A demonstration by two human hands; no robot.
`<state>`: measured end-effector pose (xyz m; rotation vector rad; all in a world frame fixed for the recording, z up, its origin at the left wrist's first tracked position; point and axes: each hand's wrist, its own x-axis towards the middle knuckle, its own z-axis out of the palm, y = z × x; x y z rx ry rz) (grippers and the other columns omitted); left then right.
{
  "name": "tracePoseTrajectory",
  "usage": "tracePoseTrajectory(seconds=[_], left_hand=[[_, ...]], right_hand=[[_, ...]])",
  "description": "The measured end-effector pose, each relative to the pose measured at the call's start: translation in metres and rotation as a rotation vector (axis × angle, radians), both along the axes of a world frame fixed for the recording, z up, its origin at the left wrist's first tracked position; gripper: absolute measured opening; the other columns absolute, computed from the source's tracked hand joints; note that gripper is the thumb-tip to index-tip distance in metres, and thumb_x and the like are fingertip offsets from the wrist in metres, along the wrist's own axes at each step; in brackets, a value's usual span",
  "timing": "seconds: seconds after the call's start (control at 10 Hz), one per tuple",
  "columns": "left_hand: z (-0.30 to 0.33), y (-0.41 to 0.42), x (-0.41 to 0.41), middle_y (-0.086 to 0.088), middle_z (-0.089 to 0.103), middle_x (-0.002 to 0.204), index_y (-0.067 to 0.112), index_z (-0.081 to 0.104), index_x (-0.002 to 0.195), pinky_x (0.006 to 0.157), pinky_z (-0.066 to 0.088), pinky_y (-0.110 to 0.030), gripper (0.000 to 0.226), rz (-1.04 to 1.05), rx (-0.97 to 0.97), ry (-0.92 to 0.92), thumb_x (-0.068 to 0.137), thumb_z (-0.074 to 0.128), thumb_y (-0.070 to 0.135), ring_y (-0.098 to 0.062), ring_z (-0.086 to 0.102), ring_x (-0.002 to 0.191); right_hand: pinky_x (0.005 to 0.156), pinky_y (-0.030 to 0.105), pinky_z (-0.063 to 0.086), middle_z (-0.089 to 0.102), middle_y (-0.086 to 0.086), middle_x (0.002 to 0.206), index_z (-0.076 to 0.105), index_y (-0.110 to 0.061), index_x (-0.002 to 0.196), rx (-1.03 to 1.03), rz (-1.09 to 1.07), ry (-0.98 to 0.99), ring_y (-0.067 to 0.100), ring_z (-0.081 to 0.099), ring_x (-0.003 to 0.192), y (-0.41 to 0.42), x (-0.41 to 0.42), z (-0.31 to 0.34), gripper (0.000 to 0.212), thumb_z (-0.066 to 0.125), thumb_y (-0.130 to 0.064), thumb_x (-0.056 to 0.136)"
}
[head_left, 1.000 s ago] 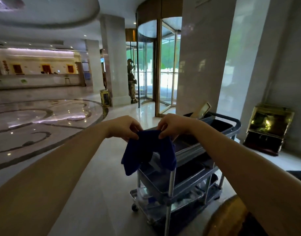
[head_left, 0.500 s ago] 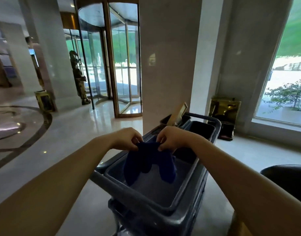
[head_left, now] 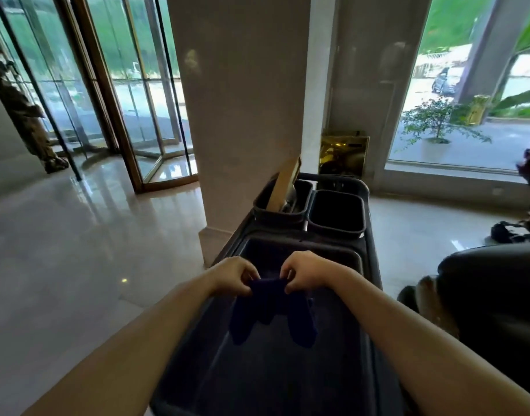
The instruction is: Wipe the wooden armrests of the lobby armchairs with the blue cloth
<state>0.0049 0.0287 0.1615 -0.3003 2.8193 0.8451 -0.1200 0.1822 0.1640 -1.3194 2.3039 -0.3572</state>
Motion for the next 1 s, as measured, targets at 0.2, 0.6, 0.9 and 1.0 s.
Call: tracePoseTrajectory(seconds=[0.2,0.6,0.9,1.0], left_hand=[[-0.057,-0.027,-0.044,0.001,0.067,0.09,0.015,0.068,0.099,0.082,0.052,-0.025,0.026,-0.159,0.047,-0.109,0.075,0.065,0.008,-0.009,0.062,0.084],[-0.161,-0.027,-0.067,0.005,0.063,0.099,0.022,0.065,0.1,0.079,0.049,-0.02,0.026,-0.216,0.155,-0.299,0.077,0.065,0.01,-0.008,0.06,0.092],[-0.181,-0.022,-0.077,0.006,0.061,0.105,0.026,0.062,0.102,0.078,0.05,-0.022,0.029,-0.221,0.217,-0.399,0.077,0.067,0.014,-0.006,0.058,0.094],[-0.168,-0.02,-0.078,-0.001,0.063,0.113,0.02,0.061,0.111,0.083,0.053,-0.024,0.039,-0.23,0.164,-0.367,0.075,0.07,0.011,-0.011,0.06,0.098]], right_hand=[[0.072,0.024,0.046,0.069,0.006,0.097,0.07,-0.013,0.096,0.069,-0.207,-0.05,0.015,0.061,0.084,-0.012,-0.011,-0.054,0.022,0.07,-0.015,0.074],[0.073,0.024,0.046,0.069,0.011,0.1,0.069,-0.011,0.097,0.24,-0.371,-0.169,0.024,0.063,0.093,-0.007,-0.013,-0.153,0.025,0.068,-0.013,0.073],[0.065,0.026,0.048,0.067,0.012,0.103,0.067,-0.013,0.098,0.285,-0.439,-0.219,0.024,0.063,0.088,0.004,-0.01,-0.18,0.024,0.07,-0.012,0.074],[0.068,0.031,0.053,0.068,0.013,0.105,0.067,-0.01,0.099,0.263,-0.468,-0.186,0.027,0.065,0.092,0.005,-0.007,-0.166,0.023,0.067,-0.008,0.075]])
